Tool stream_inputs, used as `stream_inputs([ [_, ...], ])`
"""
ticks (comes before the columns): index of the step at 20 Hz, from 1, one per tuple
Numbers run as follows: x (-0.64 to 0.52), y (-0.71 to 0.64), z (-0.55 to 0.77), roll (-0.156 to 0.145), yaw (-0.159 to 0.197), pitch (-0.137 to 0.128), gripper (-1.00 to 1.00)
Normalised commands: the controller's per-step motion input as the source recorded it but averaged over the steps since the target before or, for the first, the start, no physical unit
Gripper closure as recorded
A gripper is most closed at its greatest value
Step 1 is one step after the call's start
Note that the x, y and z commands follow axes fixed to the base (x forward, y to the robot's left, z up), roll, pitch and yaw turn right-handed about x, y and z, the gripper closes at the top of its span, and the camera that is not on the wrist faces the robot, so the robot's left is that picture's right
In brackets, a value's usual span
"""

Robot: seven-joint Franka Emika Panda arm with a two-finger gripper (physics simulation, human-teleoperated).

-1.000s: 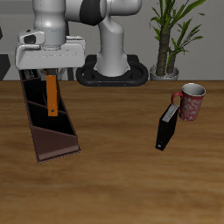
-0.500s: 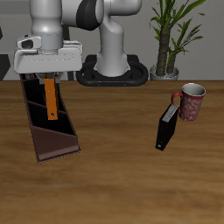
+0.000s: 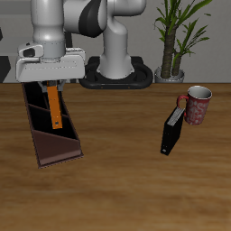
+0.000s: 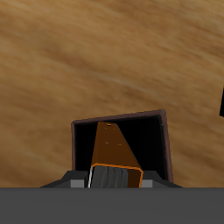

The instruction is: Place the left striped book into the right desk caddy's right compartment and place the right striped book into the right desk caddy's right compartment and place the orange book into the right desk caddy's left compartment

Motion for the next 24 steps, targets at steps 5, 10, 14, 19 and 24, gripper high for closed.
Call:
stream_inputs([
  [5,0.07,-0.05,-0.1,-0.016,-0.029,0.025,1.0],
  [10,0.1,-0.06,-0.2,-0.02,-0.027,0.04,1.0],
  [14,0.06,0.0,-0.09,-0.01,-0.016,0.021,1.0],
  [19,-0.11,-0.03,0.01,0.006,-0.007,0.01,1.0],
  [24,-0.14,-0.14,0.19,-0.023,-0.009,0.001,1.0],
])
